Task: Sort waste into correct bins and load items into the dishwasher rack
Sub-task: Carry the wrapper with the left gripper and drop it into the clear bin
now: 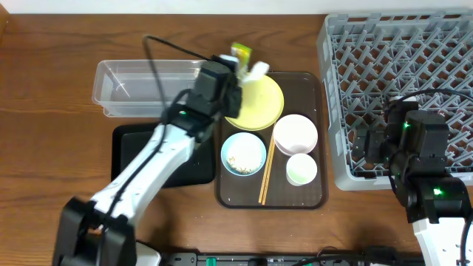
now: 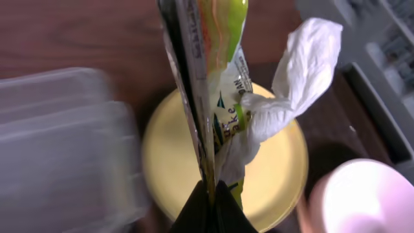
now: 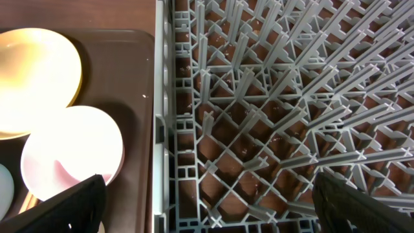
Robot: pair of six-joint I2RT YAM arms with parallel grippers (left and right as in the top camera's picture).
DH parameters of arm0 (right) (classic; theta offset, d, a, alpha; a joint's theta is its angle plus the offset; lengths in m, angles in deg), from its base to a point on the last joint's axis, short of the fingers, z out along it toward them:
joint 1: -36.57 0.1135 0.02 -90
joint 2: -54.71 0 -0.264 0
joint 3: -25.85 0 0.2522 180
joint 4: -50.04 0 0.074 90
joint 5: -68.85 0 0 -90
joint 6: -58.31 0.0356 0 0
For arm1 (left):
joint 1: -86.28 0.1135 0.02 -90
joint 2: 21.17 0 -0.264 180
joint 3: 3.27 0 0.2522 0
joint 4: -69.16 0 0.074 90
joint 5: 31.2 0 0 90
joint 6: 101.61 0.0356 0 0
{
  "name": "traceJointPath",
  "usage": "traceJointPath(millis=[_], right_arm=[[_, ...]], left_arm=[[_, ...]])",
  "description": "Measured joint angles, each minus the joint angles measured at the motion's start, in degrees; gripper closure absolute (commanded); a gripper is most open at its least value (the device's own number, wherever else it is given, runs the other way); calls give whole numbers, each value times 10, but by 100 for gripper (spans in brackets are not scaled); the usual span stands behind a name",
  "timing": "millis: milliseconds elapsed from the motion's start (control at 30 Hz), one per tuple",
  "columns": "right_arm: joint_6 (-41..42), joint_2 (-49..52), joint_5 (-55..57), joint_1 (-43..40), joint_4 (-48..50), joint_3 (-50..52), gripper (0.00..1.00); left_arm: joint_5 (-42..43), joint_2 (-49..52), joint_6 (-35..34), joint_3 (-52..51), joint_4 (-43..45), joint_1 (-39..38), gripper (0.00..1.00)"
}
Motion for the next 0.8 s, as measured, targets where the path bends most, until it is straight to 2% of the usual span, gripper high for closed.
traceJointPath(millis=[167, 400, 433, 467, 533, 633, 800], right_arm=[[0, 0, 0, 0, 0, 0, 1], [0, 0, 0, 0, 0, 0, 1], [0, 0, 0, 0, 0, 0, 1], [0, 0, 0, 0, 0, 0, 1], [0, 0, 0, 0, 0, 0, 1], [0, 0, 0, 0, 0, 0, 1], [0, 0, 0, 0, 0, 0, 1]], left_arm=[[-40, -20, -20, 0, -13, 79, 94], [-60, 6, -30, 0, -16, 175, 93], [-62, 13, -30, 0, -17, 179, 88], [-63, 21, -30, 0, -16, 183, 78], [-64, 35, -30, 0, -17, 185, 72], [-64, 46, -28, 0, -23, 184, 49], [-64, 39, -30, 0, -27, 184, 48]])
